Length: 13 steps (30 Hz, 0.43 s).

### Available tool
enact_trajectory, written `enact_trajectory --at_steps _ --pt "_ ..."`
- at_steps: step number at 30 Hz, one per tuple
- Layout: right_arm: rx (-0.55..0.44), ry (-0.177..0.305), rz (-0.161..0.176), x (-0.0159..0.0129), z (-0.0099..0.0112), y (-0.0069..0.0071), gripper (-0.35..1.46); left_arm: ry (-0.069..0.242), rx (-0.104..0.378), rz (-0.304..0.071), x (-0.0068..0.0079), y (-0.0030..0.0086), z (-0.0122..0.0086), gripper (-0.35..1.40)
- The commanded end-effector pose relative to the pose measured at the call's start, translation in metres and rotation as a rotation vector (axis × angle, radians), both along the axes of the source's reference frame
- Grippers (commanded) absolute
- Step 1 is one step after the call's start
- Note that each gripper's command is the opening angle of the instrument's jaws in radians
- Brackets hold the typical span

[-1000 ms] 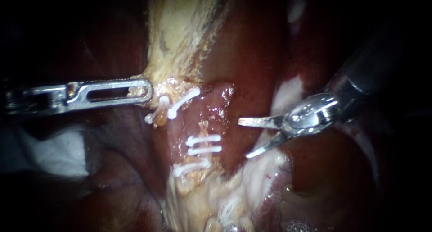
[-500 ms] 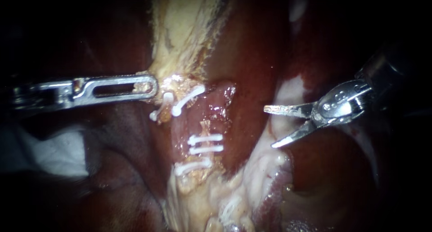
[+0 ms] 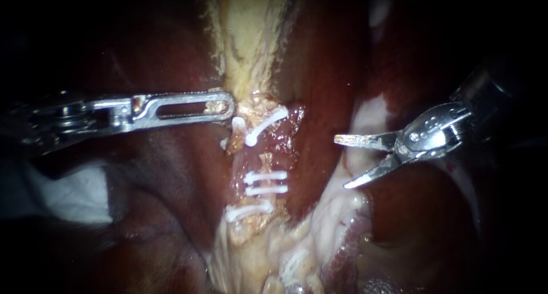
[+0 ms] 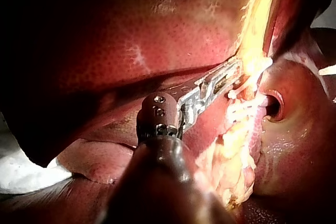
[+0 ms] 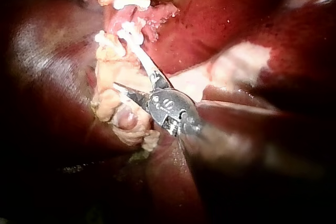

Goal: Go back from the cut right tube

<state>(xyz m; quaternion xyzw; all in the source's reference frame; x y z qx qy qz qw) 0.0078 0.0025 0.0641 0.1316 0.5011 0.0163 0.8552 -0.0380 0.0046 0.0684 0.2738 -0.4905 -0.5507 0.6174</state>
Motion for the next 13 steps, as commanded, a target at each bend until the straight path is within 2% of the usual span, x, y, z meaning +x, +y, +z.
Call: enact_trajectory --at_steps 1,13 --pt "0.000 0.000 0.000 0.0000 0.0000 0.0000 1.43 0.000 0.000 0.000 -0.0001 0.0000 0.0000 -0.35" --pt "0.002 0.002 -0.002 0.0000 -0.0001 -0.0001 1.43 0.000 0.000 0.001 -0.0001 0.0000 0.0000 -0.35"
